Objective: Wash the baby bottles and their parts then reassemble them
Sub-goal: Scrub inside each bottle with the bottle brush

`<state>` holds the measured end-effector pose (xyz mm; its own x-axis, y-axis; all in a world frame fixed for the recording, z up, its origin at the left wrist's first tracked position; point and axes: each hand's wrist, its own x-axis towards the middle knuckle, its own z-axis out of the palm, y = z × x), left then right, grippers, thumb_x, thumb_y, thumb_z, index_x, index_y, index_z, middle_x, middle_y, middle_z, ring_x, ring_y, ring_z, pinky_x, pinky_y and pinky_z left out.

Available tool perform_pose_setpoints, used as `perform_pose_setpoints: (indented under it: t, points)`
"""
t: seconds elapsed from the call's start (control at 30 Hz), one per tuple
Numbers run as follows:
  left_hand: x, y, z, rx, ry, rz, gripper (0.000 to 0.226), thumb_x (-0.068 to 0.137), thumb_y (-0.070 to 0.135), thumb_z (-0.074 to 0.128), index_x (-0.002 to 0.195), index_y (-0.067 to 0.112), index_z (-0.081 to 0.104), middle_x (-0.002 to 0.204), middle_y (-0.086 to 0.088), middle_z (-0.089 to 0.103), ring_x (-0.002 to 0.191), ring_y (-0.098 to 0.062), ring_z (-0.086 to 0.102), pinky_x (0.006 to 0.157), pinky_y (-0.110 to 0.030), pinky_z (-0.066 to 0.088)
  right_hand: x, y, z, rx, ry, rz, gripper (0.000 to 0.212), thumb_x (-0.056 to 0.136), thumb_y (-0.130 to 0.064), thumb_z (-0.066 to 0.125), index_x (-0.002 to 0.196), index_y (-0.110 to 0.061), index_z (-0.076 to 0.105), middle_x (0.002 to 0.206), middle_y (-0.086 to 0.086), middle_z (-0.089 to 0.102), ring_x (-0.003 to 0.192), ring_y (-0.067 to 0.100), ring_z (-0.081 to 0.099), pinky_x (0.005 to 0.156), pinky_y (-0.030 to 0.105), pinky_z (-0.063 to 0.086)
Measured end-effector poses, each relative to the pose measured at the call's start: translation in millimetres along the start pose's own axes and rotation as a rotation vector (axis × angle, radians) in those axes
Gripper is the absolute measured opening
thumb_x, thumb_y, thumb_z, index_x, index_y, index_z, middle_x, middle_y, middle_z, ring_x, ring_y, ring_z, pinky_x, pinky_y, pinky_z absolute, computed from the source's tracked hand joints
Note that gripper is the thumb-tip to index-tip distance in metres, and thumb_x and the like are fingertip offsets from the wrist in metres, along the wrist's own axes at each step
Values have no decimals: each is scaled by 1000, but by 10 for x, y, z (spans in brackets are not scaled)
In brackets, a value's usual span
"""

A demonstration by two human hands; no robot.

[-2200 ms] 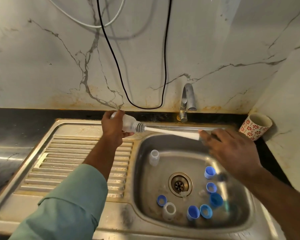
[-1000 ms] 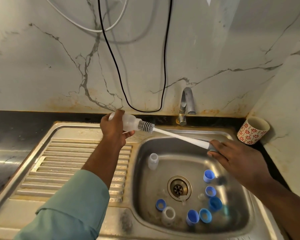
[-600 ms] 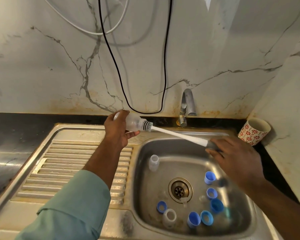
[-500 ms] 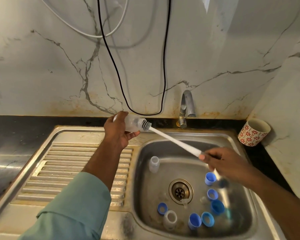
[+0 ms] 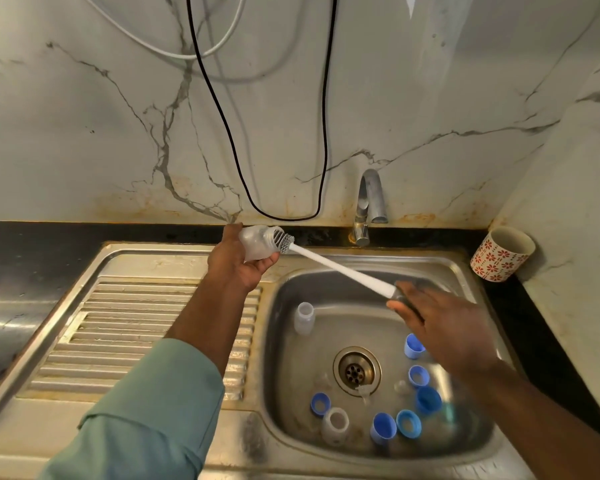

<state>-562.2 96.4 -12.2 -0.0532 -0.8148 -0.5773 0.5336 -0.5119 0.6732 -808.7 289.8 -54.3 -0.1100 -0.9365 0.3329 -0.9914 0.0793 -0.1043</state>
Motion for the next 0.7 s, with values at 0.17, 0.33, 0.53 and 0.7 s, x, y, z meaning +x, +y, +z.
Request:
perform_pose_setpoints:
  t: [0.17, 0.33, 0.53, 0.7]
  points:
    - [-19, 37, 37, 22, -21, -16, 43, 94, 33, 66, 126, 8, 53, 107, -19, 62, 85, -32, 66, 46, -39, 56, 14, -134, -76, 1043, -492, 577, 34, 90, -44, 60, 111, -20, 72, 68, -1, 64, 54, 14, 52, 53, 28, 47]
    - [23, -69, -42, 49, 8, -35, 45, 93, 33, 65, 128, 7, 55, 112, -21, 65, 80, -33, 68, 46, -39, 55, -24, -78, -86, 798, -500, 430, 30, 91, -53, 51, 94, -29, 69, 64, -4, 60, 55, 12, 51, 57, 26, 43]
    - [33, -165, -38, 19, 81, -54, 40, 92, 29, 66, 122, 6, 52, 105, -21, 63, 80, -34, 66, 43, -39, 54, -161, -51, 123, 26, 121, -74, 48, 95, -56, 42, 106, -19, 71, 71, -5, 66, 57, 13, 60, 49, 28, 50]
    - [21, -214, -42, 41, 58, -47, 45, 90, 30, 68, 125, 6, 53, 114, -22, 64, 84, -35, 67, 46, -40, 55, -119, -82, -21, 1249, -761, 620, 44, 83, -52, 56, 98, -15, 74, 57, 5, 52, 45, 17, 38, 45, 30, 37]
